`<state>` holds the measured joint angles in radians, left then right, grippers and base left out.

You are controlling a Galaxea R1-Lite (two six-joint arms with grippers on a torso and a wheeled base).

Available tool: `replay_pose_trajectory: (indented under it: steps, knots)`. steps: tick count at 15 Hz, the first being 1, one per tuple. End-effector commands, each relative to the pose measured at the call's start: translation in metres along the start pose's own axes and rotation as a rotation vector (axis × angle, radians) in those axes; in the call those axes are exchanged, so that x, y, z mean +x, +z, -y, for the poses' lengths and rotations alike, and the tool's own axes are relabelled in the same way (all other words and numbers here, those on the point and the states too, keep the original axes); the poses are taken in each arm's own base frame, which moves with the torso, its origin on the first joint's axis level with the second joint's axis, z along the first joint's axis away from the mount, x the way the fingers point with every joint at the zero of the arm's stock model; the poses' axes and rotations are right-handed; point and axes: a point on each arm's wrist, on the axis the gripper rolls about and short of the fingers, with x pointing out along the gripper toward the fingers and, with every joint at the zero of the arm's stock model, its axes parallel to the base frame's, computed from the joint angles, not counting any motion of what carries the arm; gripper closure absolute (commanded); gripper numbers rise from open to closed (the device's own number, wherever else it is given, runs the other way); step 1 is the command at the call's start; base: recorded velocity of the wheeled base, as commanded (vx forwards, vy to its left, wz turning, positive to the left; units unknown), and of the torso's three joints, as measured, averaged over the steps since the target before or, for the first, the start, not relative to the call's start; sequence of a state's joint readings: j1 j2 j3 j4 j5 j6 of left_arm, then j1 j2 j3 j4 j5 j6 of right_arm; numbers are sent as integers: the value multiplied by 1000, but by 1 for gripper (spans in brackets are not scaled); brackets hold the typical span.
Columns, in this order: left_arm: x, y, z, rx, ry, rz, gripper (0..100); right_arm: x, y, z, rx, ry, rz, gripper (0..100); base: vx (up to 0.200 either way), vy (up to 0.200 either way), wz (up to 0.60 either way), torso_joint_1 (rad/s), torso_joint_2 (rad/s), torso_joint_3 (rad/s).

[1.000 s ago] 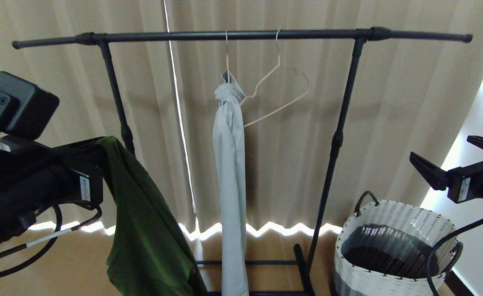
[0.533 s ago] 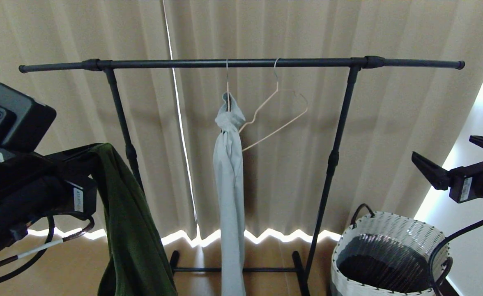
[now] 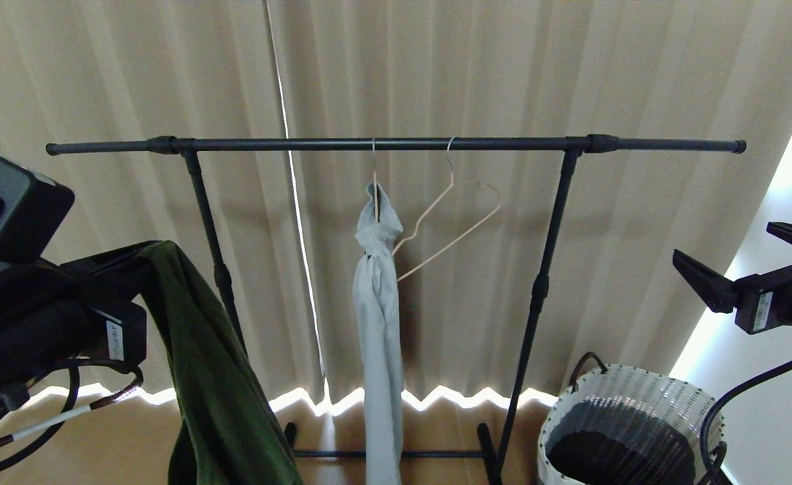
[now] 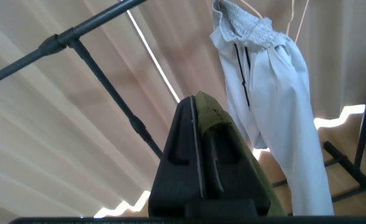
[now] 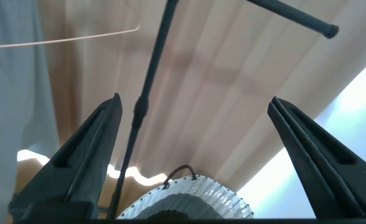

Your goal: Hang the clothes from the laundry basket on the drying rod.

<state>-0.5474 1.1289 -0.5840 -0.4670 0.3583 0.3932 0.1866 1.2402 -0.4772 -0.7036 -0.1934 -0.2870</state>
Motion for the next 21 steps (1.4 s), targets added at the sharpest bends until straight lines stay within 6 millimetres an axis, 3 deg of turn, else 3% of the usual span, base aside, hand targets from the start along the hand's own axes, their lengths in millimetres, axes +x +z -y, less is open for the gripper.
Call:
replay_pose_trajectory:
  steps: [1, 3, 12, 19, 21]
  knots:
    - [0, -1, 0, 0, 1, -2, 100, 0, 0, 0, -5, 1, -2, 0, 0, 0, 0, 36, -71, -46]
    - [0, -1, 0, 0, 3, -2, 100, 1, -1, -1, -9, 2, -6, 0, 0, 0, 0, 0, 0, 0]
    - [1, -1, 0, 2, 1, -7, 100, 1, -1, -1, -9, 2, -6, 0, 0, 200, 0, 3, 0, 2]
    - [2, -5, 2, 3, -6, -23, 100, 4, -3, -3, -10, 54, -11, 0, 0, 0, 0, 0, 0, 0]
    - [5, -6, 4, 6, -9, -32, 100, 8, -4, -5, -11, 89, -7, 0, 200, 0, 0, 0, 2, 2]
